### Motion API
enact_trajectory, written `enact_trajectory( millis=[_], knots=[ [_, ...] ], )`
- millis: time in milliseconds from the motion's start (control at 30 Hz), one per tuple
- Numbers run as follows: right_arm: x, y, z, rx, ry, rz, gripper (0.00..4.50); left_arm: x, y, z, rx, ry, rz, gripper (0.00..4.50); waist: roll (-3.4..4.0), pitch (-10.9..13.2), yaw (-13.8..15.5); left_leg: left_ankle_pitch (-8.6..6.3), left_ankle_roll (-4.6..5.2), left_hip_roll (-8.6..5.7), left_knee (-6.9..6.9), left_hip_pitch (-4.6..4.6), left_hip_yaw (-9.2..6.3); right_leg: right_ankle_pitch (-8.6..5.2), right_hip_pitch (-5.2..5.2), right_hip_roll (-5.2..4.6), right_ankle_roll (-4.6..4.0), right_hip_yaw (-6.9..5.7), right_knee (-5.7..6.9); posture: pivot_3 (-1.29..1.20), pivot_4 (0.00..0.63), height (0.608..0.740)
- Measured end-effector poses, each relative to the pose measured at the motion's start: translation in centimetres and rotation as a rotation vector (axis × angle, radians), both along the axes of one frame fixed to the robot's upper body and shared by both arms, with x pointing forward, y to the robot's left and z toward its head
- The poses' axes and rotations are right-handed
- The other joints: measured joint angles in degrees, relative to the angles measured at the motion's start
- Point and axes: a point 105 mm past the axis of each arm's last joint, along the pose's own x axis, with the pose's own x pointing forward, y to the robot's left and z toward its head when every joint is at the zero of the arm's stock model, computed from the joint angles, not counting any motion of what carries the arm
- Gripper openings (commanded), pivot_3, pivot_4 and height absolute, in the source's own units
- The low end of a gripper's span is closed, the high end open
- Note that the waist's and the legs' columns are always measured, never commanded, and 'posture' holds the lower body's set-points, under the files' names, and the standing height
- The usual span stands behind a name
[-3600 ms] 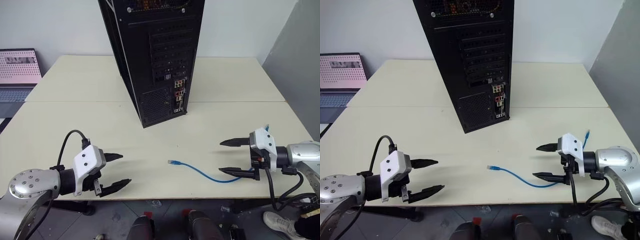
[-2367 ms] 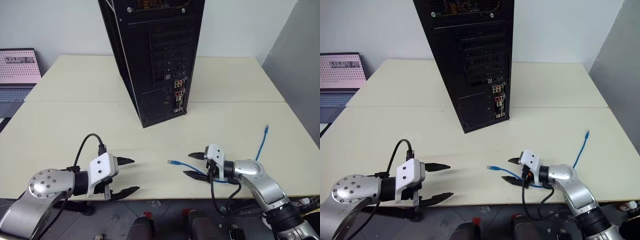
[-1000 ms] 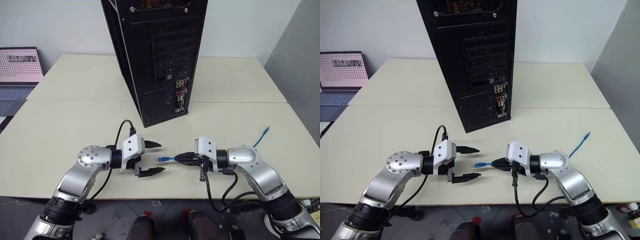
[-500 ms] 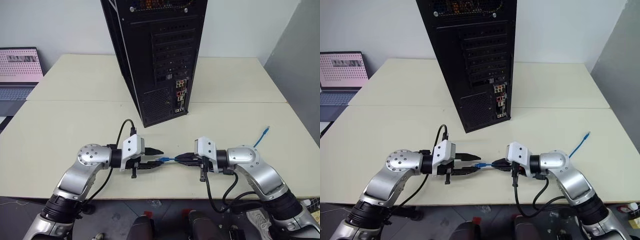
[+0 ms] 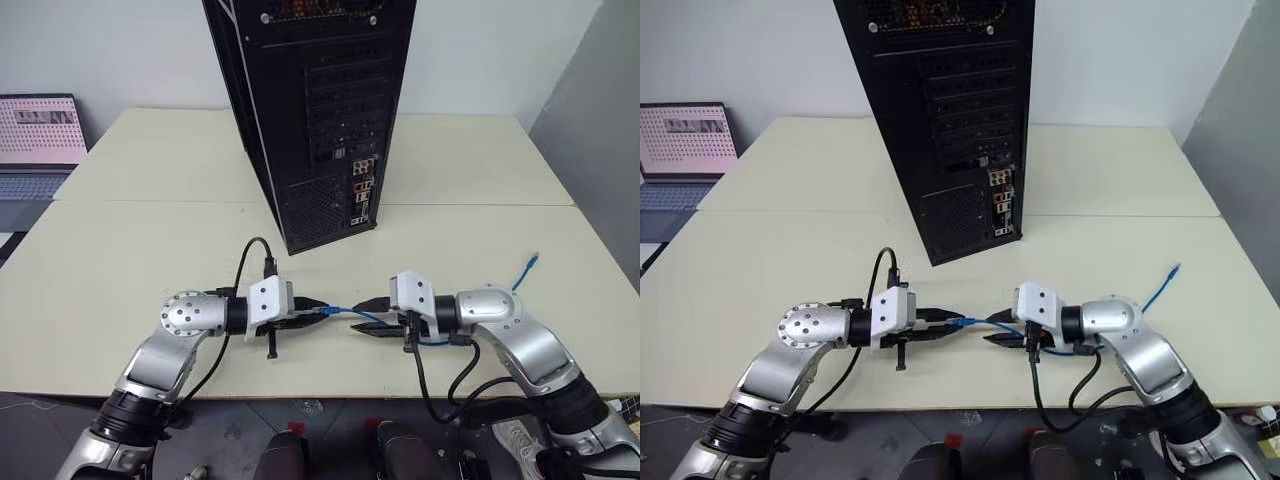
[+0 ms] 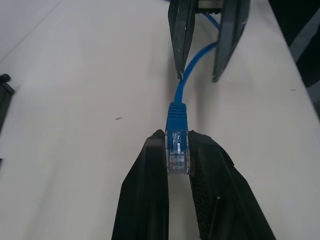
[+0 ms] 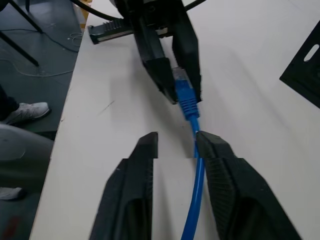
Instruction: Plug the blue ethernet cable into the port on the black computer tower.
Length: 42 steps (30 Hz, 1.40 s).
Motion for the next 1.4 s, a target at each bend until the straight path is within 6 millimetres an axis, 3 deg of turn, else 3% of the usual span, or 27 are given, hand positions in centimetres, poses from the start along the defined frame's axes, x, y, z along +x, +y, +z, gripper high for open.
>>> enact_trajectory(
  millis=[200, 333, 500, 767, 933, 1400],
  knots=[
    [-0.1, -1.5, 2.7, 0.108, 0.119, -0.047, 3.57, -0.7, -0.4, 0.3, 0.019, -0.319, -0.086, 0.29, 0.0, 0.0, -0.05, 0.0, 0.0, 0.05, -0.01, 0.0, -0.04, 0.01, 0.01, -0.02, -0.02, 0.1, 0.0, 0.0, 0.15, 0.74],
    [-0.2, -0.7, 3.6, 0.237, 0.257, -0.095, 3.59, -1.5, -1.1, 0.9, 0.013, -0.572, -0.165, 0.29, 0.0, 0.0, 0.01, 0.0, 0.0, 0.04, -0.01, -0.04, -0.03, 0.02, 0.02, -0.02, -0.02, 0.14, 0.0, 0.0, 0.15, 0.74],
    [0.3, 0.6, 3.2, 0.314, 0.372, -0.187, 3.59, -1.4, -1.1, 2.2, 0.019, -0.822, -0.194, 0.29, 0.0, -0.01, 0.01, 0.0, 0.0, 0.04, 0.0, -0.09, -0.01, 0.02, 0.01, -0.05, 0.0, 0.08, 0.0, 0.0, 0.15, 0.74],
    [0.0, 1.2, 3.0, 0.357, 0.488, -0.214, 3.59, -0.9, -0.7, 1.7, 0.026, -0.864, -0.16, 0.29, 0.0, -0.01, -0.04, 0.0, 0.0, 0.07, 0.0, -0.12, -0.02, 0.03, 0.01, -0.07, 0.02, -0.07, 0.0, 0.0, 0.15, 0.74],
    [-0.1, 1.2, 3.0, 0.354, 0.491, -0.22, 3.23, -0.9, -0.8, 1.7, 0.025, -0.877, -0.152, 0.29, 0.0, -0.01, -0.04, 0.0, 0.0, 0.07, 0.0, -0.12, -0.02, 0.03, 0.01, -0.07, 0.02, -0.15, 0.0, 0.0, 0.15, 0.74],
    [-0.2, 1.5, 2.7, 0.334, 0.484, -0.214, 3.23, -1.0, -1.1, 1.7, 0.013, -0.893, -0.152, 0.29, 0.01, -0.01, -0.06, 0.0, 0.0, 0.07, -0.01, -0.13, -0.02, 0.03, 0.01, -0.07, 0.02, -0.17, 0.0, 0.0, 0.15, 0.74]
  ],
)
